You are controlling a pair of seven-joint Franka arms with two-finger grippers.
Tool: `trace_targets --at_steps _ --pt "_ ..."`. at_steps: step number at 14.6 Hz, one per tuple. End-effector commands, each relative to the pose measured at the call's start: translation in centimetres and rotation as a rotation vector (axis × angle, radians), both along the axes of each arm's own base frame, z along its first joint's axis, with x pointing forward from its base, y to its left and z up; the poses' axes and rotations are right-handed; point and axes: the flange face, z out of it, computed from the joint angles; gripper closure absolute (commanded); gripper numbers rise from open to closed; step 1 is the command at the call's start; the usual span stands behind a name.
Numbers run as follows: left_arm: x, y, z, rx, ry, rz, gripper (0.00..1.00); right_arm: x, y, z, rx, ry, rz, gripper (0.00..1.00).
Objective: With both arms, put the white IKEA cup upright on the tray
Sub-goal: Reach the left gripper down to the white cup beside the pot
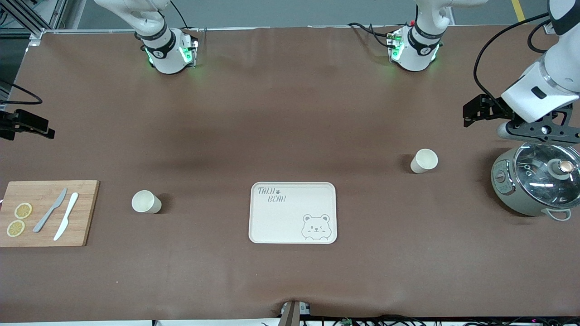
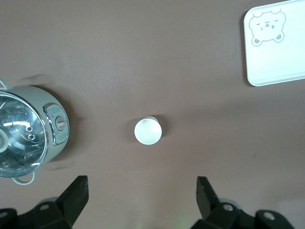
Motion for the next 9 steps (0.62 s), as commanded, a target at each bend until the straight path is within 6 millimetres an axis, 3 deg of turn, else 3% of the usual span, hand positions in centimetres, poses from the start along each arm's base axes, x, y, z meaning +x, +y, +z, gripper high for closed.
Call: trace_targets --at_steps 1,4,6,9 --pt "0.3 0.6 0.3 0.026 -0.008 -0.012 0.00 0.0 -0.1 0.0 -0.012 0.006 -0.009 0.00" --pt "0.5 1.4 0.0 0.009 -0.002 -0.046 0.00 0.0 0.1 0.0 -0.010 0.006 -0.008 0.00" --pt "0.8 1.7 -3.3 0.007 0.009 -0.045 0.00 0.1 0.3 0.0 -0.007 0.006 -0.009 0.00" --pt "-0.3 5.3 -9.6 -0.061 -0.037 -0.061 0.00 0.1 -0.2 0.0 -0.011 0.006 -0.011 0.00"
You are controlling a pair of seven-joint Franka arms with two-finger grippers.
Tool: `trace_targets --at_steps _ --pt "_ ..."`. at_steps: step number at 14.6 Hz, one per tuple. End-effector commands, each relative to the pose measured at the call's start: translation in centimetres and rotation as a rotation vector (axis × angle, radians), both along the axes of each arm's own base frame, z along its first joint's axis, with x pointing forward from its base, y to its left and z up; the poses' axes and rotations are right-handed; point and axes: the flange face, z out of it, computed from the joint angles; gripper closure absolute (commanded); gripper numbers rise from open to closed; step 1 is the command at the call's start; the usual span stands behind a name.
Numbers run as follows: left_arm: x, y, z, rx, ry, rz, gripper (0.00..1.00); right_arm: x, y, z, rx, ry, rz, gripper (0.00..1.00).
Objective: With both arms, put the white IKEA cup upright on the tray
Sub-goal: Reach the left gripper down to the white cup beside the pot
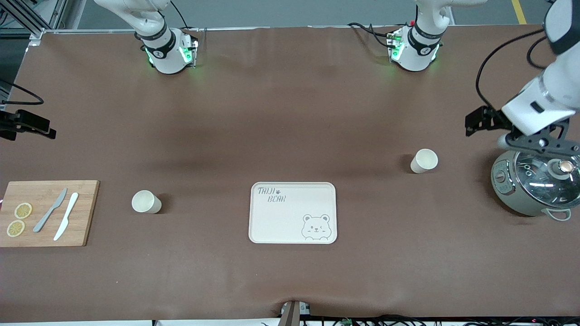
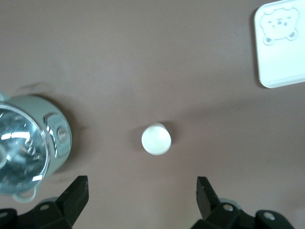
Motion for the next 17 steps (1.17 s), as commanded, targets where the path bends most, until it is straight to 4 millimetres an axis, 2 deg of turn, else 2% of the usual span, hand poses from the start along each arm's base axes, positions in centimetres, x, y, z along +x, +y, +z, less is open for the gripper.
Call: trace_targets --at_steps 1,2,5,10,13,17 --pt "-2.2 3.9 -5.9 -0.059 -0.027 -0.035 0.00 0.0 -0.4 0.1 -0.012 0.003 -0.015 0.00" --pt "-2.5 5.0 -7.9 -0.069 -0.024 -0.052 0.00 0.0 -0.3 0.1 -0.012 0.003 -0.013 0.00" --pt "-3.4 6.3 -12.3 -0.069 -0.033 -0.069 0.00 0.1 -0.2 0.0 -0.010 0.005 -0.012 0.00" --pt "-6.7 6.4 -19.0 -0.055 -0.123 -0.057 0.00 0.1 -0.2 0.0 -0.010 0.005 -0.012 0.00" --pt "-8.2 6.2 -21.9 -0.048 -0.161 -0.052 0.00 0.0 -0.3 0.1 -0.010 0.003 -0.013 0.00" --pt "-9.2 6.0 -24.1 -0.047 -0.168 -0.043 0.00 0.1 -0.3 0.0 -0.010 0.005 -0.015 0.00"
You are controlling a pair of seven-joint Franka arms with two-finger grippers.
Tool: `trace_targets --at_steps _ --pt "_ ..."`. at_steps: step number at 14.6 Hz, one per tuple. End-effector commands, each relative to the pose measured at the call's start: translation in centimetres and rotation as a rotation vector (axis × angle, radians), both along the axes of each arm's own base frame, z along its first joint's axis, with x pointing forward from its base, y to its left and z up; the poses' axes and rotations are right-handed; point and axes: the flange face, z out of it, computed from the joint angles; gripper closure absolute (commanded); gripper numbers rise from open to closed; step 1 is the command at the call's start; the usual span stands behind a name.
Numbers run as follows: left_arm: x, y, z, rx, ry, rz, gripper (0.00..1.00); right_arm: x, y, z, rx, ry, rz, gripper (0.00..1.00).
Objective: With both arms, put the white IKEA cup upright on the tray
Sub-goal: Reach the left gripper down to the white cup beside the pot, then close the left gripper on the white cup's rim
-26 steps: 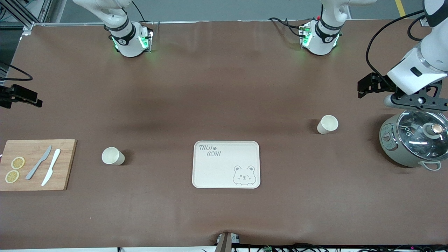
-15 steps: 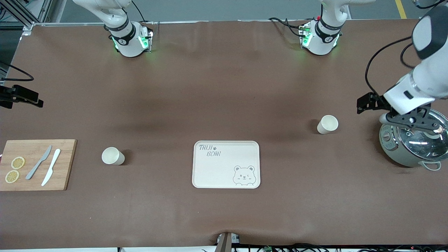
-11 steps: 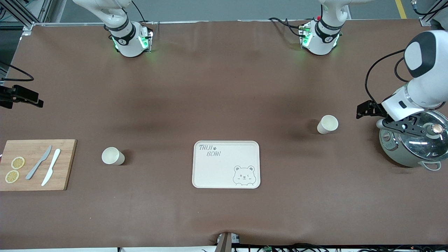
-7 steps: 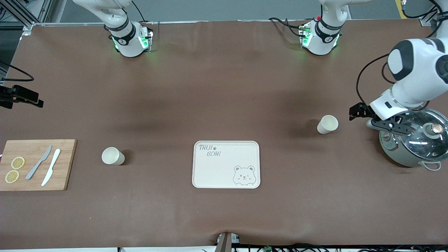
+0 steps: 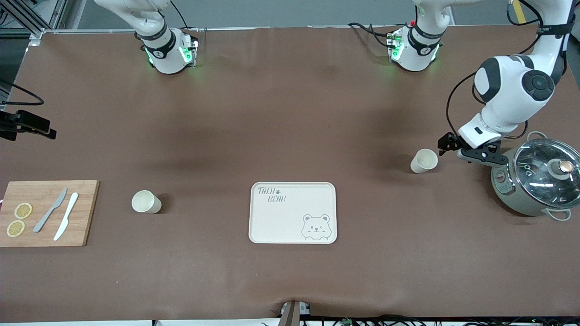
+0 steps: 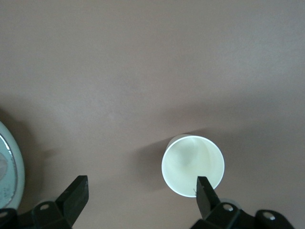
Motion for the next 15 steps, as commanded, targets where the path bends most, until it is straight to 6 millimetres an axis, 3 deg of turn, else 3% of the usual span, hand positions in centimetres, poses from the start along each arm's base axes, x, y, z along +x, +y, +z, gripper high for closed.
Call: trace_targets --at_steps 1,15 --pt "-1.3 -0.3 -0.6 -0.010 -0.026 0.012 0.00 0.0 -0.2 0.0 -0.010 0.005 -0.014 0.00" --pt "-1.7 -1.8 -9.7 -0.020 -0.051 0.021 0.00 -0.1 -0.2 -0.1 -0.009 0.015 -0.012 0.00"
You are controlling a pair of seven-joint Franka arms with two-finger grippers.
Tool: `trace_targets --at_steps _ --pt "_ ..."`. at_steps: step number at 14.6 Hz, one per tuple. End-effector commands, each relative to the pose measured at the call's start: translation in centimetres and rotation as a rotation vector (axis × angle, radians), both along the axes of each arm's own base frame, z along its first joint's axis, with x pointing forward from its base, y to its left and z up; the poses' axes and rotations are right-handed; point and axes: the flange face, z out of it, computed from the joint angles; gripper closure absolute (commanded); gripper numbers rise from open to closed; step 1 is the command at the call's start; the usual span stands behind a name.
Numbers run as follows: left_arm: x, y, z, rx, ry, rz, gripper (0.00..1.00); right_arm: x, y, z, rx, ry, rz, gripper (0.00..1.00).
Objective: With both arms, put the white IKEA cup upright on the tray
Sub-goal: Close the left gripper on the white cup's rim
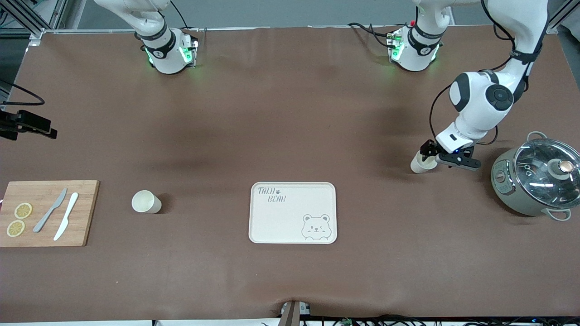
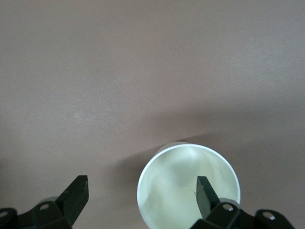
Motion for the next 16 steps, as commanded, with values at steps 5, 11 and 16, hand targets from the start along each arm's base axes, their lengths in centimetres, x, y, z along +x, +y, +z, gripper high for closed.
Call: trace_targets --at_steps 5,11,16 --pt "-0.3 -0.2 -1.6 -0.011 -0.011 0.011 0.00 -0.1 -0.3 -0.1 -0.009 0.018 -0.014 0.00" --pt "-0.3 0.0 -1.8 -0.009 -0.009 0.005 0.00 0.0 -0.7 -0.2 -0.007 0.017 -0.015 0.00" --pt "-2.3 0.3 -2.8 -0.007 -0.100 0.035 1.00 0.1 -0.2 -0.4 -0.003 0.020 -0.009 0.00"
